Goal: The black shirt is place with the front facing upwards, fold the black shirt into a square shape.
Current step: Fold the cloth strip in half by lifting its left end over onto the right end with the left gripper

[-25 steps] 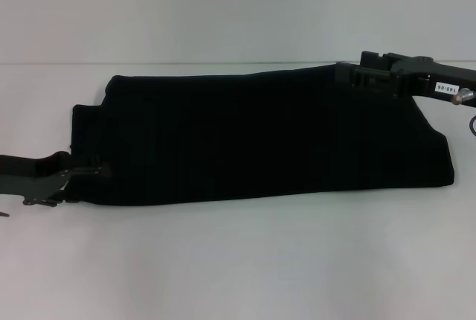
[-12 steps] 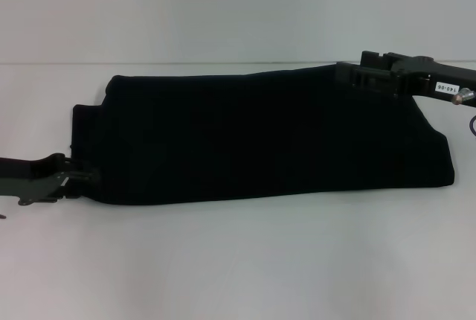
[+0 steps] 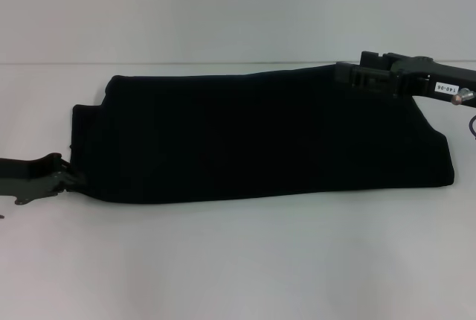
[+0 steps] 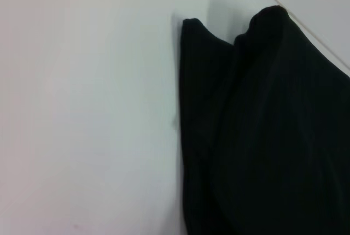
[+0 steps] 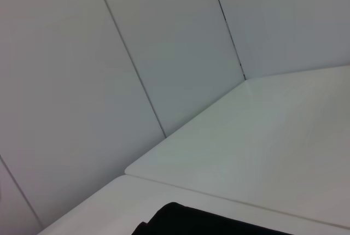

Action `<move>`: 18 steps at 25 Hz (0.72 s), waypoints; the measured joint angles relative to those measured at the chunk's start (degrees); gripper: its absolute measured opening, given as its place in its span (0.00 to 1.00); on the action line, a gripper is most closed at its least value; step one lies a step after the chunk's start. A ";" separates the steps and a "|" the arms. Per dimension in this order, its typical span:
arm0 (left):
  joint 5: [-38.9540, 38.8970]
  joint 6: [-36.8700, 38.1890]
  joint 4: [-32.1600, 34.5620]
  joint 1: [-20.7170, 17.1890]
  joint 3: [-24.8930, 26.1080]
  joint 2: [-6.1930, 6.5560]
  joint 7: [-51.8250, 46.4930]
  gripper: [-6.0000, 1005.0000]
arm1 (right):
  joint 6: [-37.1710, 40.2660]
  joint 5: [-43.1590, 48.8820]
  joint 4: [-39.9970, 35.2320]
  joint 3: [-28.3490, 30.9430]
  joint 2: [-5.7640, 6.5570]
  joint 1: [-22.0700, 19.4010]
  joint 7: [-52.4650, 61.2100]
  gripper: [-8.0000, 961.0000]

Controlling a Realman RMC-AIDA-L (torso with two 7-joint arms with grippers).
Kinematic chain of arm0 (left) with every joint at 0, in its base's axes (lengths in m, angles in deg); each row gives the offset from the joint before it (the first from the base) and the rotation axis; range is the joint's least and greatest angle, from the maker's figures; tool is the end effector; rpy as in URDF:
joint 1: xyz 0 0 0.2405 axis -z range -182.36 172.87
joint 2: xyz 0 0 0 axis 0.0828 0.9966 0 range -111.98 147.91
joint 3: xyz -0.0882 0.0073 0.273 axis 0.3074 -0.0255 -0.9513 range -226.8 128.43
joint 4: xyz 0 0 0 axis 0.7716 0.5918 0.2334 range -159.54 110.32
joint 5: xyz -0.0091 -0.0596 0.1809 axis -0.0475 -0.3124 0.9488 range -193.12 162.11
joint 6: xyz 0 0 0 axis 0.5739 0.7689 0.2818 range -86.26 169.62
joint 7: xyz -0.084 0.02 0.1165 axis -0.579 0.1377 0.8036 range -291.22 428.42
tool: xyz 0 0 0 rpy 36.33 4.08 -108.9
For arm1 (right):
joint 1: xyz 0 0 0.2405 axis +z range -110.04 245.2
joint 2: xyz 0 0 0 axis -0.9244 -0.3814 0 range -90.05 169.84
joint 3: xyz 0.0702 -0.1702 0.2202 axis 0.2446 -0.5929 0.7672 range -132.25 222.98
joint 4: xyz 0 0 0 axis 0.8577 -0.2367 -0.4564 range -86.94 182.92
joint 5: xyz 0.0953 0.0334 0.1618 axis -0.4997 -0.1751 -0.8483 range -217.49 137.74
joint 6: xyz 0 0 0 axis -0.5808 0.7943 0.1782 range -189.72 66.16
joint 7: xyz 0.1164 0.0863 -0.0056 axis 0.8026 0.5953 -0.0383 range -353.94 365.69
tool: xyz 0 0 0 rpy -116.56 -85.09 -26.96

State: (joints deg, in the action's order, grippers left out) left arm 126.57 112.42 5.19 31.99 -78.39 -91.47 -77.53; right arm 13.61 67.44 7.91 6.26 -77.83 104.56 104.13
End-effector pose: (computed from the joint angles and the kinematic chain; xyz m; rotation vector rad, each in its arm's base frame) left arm -0.3576 0.3736 0.0401 -1.7980 -2.0111 -0.3384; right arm 0.2406 0.4016 0.0173 -2.4173 0.8953 0.8176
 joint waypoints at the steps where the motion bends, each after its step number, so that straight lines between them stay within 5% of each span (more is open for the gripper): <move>1: -0.13 -0.01 0.04 -0.19 0.21 0.00 0.12 0.26 | -0.03 0.00 0.00 0.00 -0.03 -0.02 0.00 0.90; 9: -3.23 1.67 0.87 -3.45 4.54 -0.28 3.47 0.03 | -1.23 -0.34 0.60 0.40 -0.32 -0.05 -0.40 0.90; 18: -5.44 3.62 5.36 -10.93 11.99 0.02 8.38 0.04 | -3.03 -4.26 2.52 0.59 -0.45 0.05 -0.99 0.89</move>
State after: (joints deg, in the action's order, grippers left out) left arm 121.14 116.04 10.56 21.05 -66.40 -91.45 -69.15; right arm 10.58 63.18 10.43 6.85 -78.27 104.61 103.15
